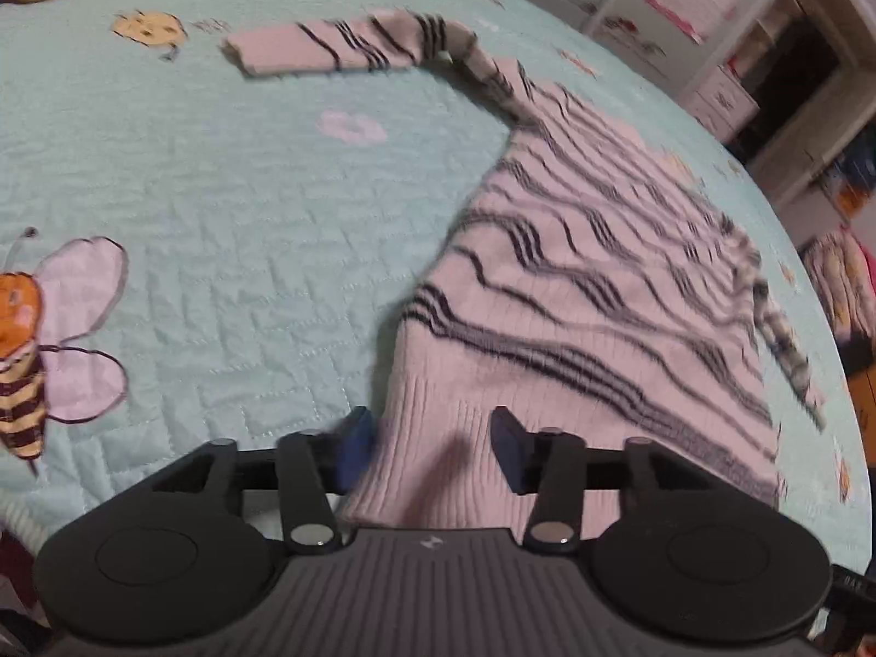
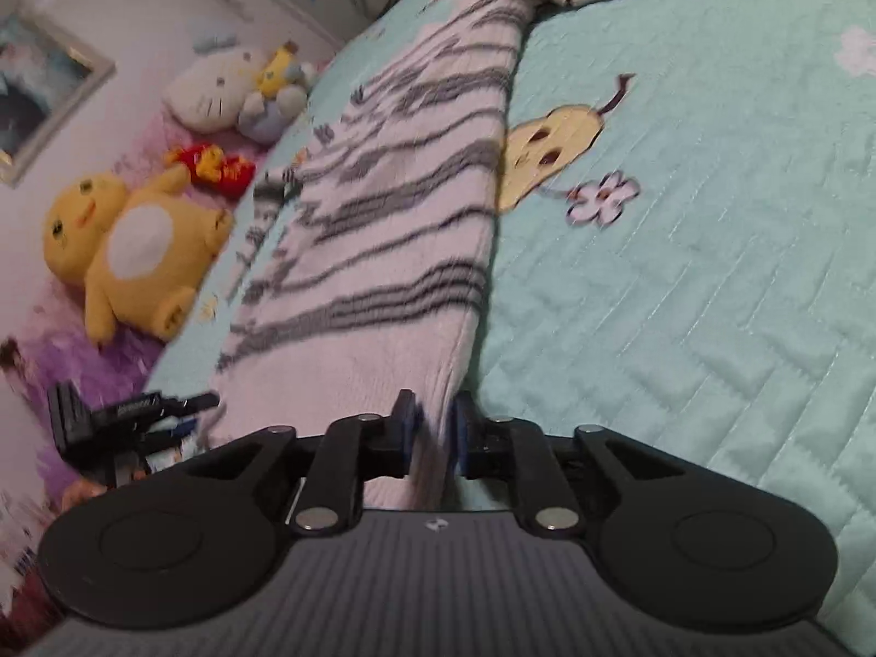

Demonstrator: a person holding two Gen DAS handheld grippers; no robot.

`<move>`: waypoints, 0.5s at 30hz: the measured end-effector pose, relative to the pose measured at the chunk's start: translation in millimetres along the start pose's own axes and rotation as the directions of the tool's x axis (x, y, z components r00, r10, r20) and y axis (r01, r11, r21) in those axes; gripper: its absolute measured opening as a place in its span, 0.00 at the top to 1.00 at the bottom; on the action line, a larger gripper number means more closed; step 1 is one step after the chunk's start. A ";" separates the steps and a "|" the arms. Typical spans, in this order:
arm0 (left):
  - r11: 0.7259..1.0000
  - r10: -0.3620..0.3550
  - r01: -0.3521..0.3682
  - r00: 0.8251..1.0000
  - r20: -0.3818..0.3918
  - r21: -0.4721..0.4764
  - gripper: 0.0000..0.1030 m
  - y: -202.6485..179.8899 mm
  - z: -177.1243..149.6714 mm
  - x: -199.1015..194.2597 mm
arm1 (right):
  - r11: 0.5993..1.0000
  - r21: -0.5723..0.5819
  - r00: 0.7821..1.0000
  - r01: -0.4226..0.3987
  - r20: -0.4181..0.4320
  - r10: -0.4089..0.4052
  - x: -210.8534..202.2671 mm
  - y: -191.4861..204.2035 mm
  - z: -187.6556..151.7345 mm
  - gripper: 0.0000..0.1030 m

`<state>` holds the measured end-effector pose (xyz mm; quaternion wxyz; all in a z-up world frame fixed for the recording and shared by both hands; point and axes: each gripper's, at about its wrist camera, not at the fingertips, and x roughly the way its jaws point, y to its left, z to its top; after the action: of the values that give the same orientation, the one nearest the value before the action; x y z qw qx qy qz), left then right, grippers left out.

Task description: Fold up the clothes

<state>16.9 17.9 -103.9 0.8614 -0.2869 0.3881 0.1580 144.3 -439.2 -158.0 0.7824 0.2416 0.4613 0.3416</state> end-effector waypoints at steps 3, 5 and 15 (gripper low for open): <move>0.999 0.039 -0.041 0.997 0.063 0.036 0.49 -13.7 3.8 -11.0 | 0.998 -0.026 0.996 0.056 0.078 -0.054 -5.6 -2.2 13.3 0.71; 0.997 0.046 -0.052 0.995 0.091 0.062 0.46 -25.8 8.2 -11.9 | 0.995 -0.036 0.988 0.096 0.123 -0.091 -5.8 -4.8 23.3 0.63; 0.971 -0.015 -0.014 0.993 0.119 0.240 0.44 -97.1 27.4 23.4 | 0.979 -0.153 0.973 0.132 0.207 -0.099 22.5 13.6 62.7 0.61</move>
<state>96.0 -40.3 -70.9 0.9117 -0.1704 0.3517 0.1267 203.4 -417.3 -132.4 0.8604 0.1811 0.3644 0.3068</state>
